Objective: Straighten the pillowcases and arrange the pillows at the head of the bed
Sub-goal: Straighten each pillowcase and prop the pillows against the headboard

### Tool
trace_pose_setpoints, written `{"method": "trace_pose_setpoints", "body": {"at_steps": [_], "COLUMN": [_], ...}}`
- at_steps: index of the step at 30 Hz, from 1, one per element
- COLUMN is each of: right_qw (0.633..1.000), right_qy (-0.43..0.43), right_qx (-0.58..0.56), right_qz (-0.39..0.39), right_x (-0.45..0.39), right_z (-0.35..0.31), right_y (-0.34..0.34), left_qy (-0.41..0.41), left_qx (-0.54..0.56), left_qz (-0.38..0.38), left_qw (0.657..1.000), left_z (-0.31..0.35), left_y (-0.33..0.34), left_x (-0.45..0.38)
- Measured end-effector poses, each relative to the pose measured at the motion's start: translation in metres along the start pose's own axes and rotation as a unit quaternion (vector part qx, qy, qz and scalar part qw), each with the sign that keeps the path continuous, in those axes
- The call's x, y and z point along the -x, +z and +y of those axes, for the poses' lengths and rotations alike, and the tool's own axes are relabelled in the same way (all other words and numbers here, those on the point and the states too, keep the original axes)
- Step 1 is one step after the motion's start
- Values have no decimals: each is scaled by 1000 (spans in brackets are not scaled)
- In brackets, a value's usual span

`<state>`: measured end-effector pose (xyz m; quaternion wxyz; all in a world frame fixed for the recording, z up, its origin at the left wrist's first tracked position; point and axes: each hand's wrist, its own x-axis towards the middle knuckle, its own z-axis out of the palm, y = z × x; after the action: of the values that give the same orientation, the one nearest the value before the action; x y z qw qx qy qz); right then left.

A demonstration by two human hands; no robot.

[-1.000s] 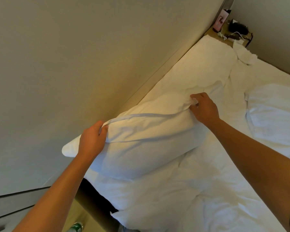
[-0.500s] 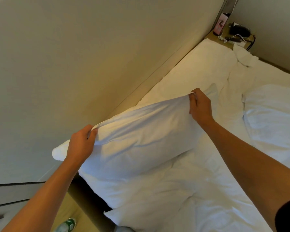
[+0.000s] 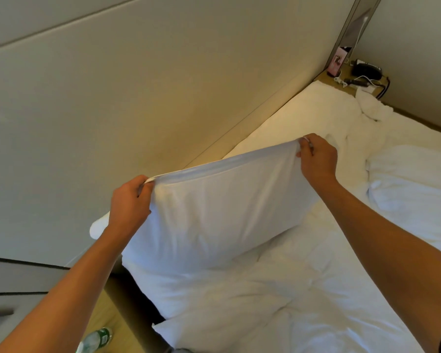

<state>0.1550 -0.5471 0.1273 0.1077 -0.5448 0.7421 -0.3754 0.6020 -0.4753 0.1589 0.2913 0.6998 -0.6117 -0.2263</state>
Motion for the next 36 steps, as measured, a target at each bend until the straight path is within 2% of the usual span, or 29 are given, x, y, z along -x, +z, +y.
{"method": "trace_pose_setpoints", "body": {"at_steps": [4,11,13,19,26,28,30,32,34,36], "right_qw": [1000,997,995,995,993,987,973,958,948,951], "right_qy": [0,-13,-24,-56,-102,-131,-159,-144,-136,-130], "right_qx": [-3,9,22,25,-31,-40,-18,13,45,53], "right_qz": [-2,-77,-96,-74,-52,-89,-165,-247,-284,-275], "right_x": [-17,-29,-83,-116,-154,-147,-125,-90,-49,-9], "right_z": [-12,-14,-49,-71,-141,-148,-138,-116,-86,-59], "right_y": [-6,28,89,130,149,161,179,198,207,206], "left_qy": [-12,-55,-92,-90,-75,-81,-97,-97,-44,33], "left_qx": [21,50,62,48,37,11,9,-2,-40,-107], "left_qz": [-4,-15,18,38,112,105,80,35,-1,-26], "left_qw": [1000,997,994,994,990,991,992,995,998,993], "left_z": [7,-8,-34,-46,-44,-40,-38,-40,-41,-39], "left_y": [-1,19,14,1,-20,-10,8,32,54,71], "left_x": [9,11,-47,-89,-104,-102,-96,-86,-72,-56]}}
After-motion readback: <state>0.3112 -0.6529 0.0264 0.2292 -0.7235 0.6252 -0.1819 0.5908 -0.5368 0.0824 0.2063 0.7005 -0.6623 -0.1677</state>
